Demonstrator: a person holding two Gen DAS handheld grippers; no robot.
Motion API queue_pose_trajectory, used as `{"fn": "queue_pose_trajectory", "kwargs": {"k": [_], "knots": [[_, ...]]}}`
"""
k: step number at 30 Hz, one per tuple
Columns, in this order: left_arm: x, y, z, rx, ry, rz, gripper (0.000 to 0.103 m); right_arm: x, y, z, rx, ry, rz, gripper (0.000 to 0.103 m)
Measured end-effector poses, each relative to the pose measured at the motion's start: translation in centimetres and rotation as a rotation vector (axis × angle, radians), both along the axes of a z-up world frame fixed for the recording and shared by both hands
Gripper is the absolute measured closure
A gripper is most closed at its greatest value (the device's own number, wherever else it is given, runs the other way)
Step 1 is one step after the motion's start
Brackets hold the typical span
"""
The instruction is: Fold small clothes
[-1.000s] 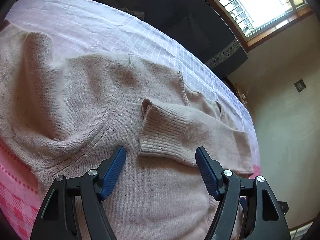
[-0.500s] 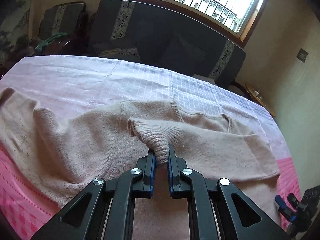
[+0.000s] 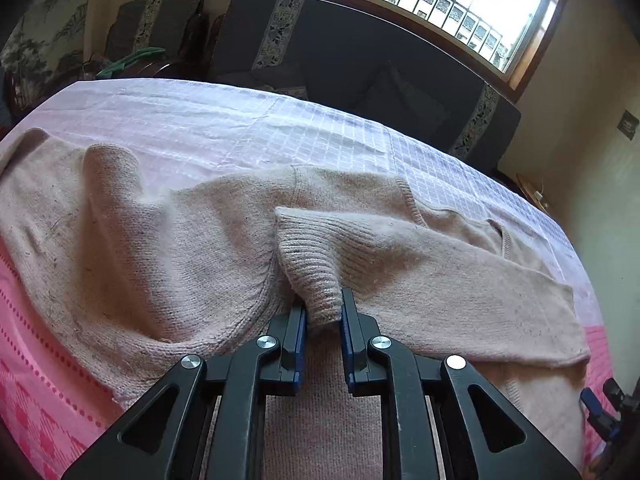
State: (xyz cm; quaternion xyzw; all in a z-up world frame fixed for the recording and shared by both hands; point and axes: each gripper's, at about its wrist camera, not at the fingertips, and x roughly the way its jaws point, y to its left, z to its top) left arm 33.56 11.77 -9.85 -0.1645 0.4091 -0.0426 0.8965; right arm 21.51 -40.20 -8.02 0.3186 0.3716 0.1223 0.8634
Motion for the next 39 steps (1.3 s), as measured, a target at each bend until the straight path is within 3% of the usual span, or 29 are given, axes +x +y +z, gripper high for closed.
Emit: {"fn": "queue_pose_trajectory", "kwargs": {"k": [5,9,10,12,14,18,23,25,27,30,33,36,39], "knots": [[-0.2,0.4,-0.2,-0.042,-0.006,-0.002,0.085,3.6,1.8,0.7,0.005,0.01,0.163,0.039],[-0.3,0.7,-0.2,-0.071,-0.01,-0.005,0.082,6.1,0.8,0.0,-0.059,0.046,0.105,0.041],[-0.3,0.7,-0.2,-0.074,-0.011,-0.009,0.08,6.4,0.0,-0.4,-0.099,0.074,0.049,0.056],[-0.3,0.5,-0.1,-0.069,-0.015,-0.02,0.074,6.1,-2.2,-1.4,-0.051,0.118,-0.054,0.087],[-0.3,0.1,0.0,-0.059,-0.019,-0.033,0.068,5.6,-3.1,-1.9,-0.011,0.131,-0.075,0.093],[-1.1,-0.4,0.5,-0.018,-0.034,-0.037,0.047,4.0,-1.9,-0.6,-0.102,0.099,-0.078,0.086],[-4.5,2.0,2.8,-0.024,-0.094,0.012,0.037,0.1,1.4,1.4,-0.2,-0.009,-0.006,0.074],[-5.8,5.3,4.1,-0.068,-0.124,0.063,0.033,-1.3,3.1,1.9,-0.29,-0.047,0.044,0.063],[-6.1,9.8,5.0,-0.122,-0.116,0.116,0.031,-2.1,4.1,1.7,-0.342,-0.065,0.08,0.058],[-5.6,18.0,4.5,-0.208,-0.035,0.207,0.031,-2.3,4.4,1.4,-0.342,-0.056,0.092,0.056],[-6.2,25.7,2.9,-0.242,0.052,0.332,0.031,-1.9,4.1,1.0,-0.318,-0.03,0.081,0.052],[-7.7,31.6,2.3,-0.205,0.046,0.441,0.031,-1.7,3.9,0.8,-0.303,-0.024,0.079,0.046],[-7.7,33.3,2.8,-0.063,0.036,0.417,0.031,-1.5,3.9,0.7,-0.304,-0.023,0.087,0.041]]}}
